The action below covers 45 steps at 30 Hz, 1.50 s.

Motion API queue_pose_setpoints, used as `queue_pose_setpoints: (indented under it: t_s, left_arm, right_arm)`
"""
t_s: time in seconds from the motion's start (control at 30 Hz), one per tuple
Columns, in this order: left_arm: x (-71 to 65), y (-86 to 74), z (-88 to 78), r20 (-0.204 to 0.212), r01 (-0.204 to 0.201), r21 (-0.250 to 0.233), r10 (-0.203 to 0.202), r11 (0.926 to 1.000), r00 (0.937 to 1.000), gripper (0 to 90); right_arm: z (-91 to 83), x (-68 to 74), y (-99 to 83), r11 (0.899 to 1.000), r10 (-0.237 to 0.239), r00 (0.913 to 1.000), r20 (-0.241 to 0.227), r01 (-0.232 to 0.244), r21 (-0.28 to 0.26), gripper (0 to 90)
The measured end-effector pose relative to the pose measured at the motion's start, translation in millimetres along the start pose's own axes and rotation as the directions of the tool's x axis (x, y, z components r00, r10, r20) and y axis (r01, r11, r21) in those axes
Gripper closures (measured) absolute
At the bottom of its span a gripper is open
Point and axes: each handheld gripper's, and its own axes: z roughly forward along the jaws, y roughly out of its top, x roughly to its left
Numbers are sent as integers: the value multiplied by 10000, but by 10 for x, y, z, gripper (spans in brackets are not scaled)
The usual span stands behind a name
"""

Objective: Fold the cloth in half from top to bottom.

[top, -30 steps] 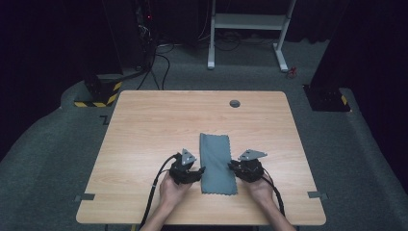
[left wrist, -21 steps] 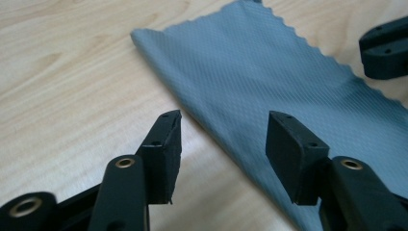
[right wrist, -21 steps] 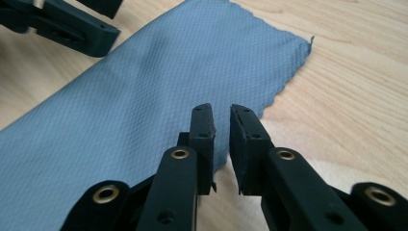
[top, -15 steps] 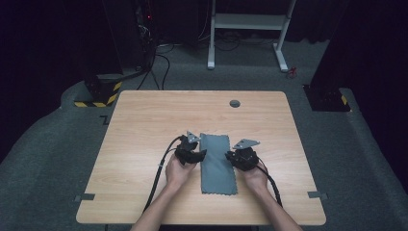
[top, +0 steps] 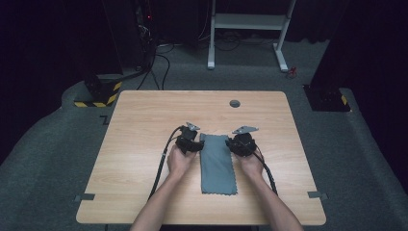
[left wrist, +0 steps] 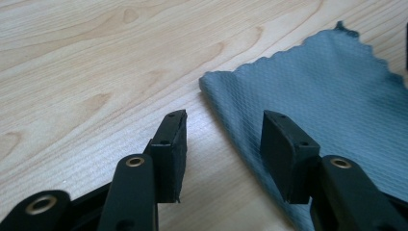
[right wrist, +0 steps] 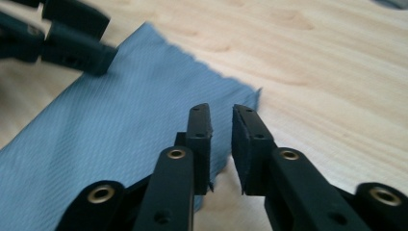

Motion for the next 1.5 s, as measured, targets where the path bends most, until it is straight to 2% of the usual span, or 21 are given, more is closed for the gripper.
queue_pose_setpoints:
  t_s: [0.07, 0.17, 0.23, 0.27, 0.4, 0.43, 0.5, 0.57, 0.7, 0.8, 0.87, 0.97, 1.0, 1.07, 1.17, 1.43, 1.5]
  left_arm:
    - [19, 10, 30, 71, 36, 65, -37, 10000, 10000, 520]
    - [45, 16, 60, 159, 338, -78, -337, 9994, 9993, 519]
    - [57, 32, 70, 172, 402, -41, -401, 9992, 9990, 516]
    - [59, 46, 75, 108, 321, 24, -322, 9995, 9994, 515]
    - [51, 96, 103, -10, 143, 205, -143, 9997, 9999, 515]
    - [48, 101, 110, -1, 172, 187, -172, 9997, 9999, 517]
    - [45, 105, 121, -52, 185, 133, -184, 9997, 9998, 526]
    - [33, 107, 127, -164, 87, 115, -85, 9999, 9998, 545]
    - [44, 146, 135, -130, 77, 335, -73, 9994, 9999, 569]
    - [44, 166, 147, -110, 2, 358, 2, 9994, 9999, 603]
    - [30, 173, 153, -46, 44, 359, -42, 9993, 10000, 644]
    - [14, 192, 164, 34, -23, 404, 22, 9992, 10000, 698]
    - [3, 196, 168, 43, -170, 379, 168, 9991, 9998, 725]
    - [-11, 196, 171, 215, -177, 368, 169, 9992, 9996, 797]
    - [8, 193, 175, 524, 33, 345, -51, 9994, 9986, 877]
    - [90, 217, 170, 1084, 383, 144, -396, 9992, 9933, 889]
    - [81, 255, 167, 1053, 230, 143, -244, 9996, 9941, 890]
  right_arm:
    - [29, -35, 22, 9996, 218, 9998, 46, -219, 177, 754]
    - [66, -86, 64, 9992, 314, 9994, 116, -317, 262, 737]
    - [81, -116, 80, 9989, 465, 9986, 241, -466, 59, 714]
    - [99, -133, 92, 9975, 660, 9976, 203, -665, 226, 707]
    - [170, -164, 149, 9966, 719, 9968, 338, -732, 383, 697]
    - [178, -172, 157, 9969, 722, 9965, 413, -734, 290, 694]
    - [216, -193, 175, 9948, 869, 9955, 388, -888, 502, 690]
    - [248, -191, 192, 9941, 877, 9952, 428, -902, 602, 690]
    - [319, -166, 224, 9945, 697, 9965, 471, -731, 756, 697]
    - [351, -152, 208, 9943, 674, 9967, 444, -708, 802, 740]
    - [350, -145, 214, 9947, 492, 9979, 412, -526, 881, 780]
    - [356, -157, 214, 9952, 465, 9987, 222, -482, 856, 845]
    - [358, -159, 214, 9948, 512, 9986, 105, -520, 877, 868]
    - [358, -158, 218, 9944, 516, 9987, 14, -515, 926, 882]
    - [358, -151, 222, 9954, 267, 9996, 76, -272, 922, 894]
    - [277, -188, 246, 9972, 526, 9986, -82, -521, 534, 898]
    - [254, -199, 256, 9979, 484, 9988, -84, -480, 441, 899]
